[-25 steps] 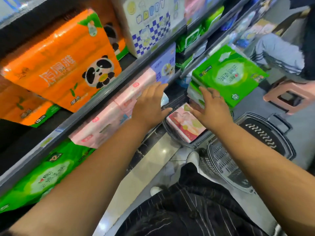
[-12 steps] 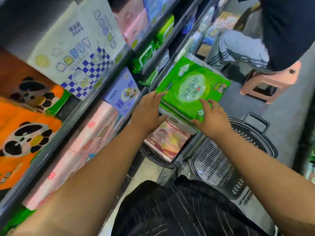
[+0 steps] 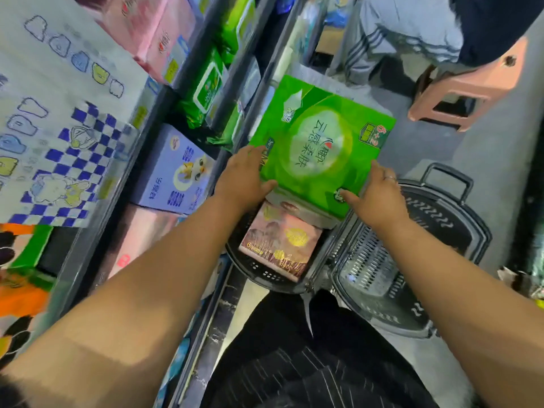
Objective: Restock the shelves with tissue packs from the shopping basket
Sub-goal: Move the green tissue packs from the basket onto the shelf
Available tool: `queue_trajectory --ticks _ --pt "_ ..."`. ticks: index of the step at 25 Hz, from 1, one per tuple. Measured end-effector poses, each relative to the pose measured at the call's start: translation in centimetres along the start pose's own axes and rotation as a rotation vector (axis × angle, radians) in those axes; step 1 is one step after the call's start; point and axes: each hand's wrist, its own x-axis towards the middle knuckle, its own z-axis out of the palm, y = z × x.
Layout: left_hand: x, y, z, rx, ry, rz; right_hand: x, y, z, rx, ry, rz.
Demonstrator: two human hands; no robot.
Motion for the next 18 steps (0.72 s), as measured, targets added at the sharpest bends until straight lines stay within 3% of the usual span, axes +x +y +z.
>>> queue_trajectory --ticks 4,7,10,15,18 --pt "5.5 -2.2 2.7 0.018 -0.106 0.004 3.3 0.7 2.8 0.158 0.001 0.227" --pt "9.5 -3.9 4.3 0.06 -0.12 0.021 6.0 1.1 5.4 0.257 0.011 0.296" --pt "13.1 -5.2 5.6 0.036 -0.107 0.007 8.3 1.2 7.3 0.432 0.127 0.349" --pt "16.0 -6.1 6.9 -0.439 -0.167 -0.19 9.7 1.6 8.5 0.699 0.224 0.416" --pt "16.0 -6.0 6.8 -0.53 -0.135 -0.219 9.2 0.8 8.4 0.754 0.248 0.417"
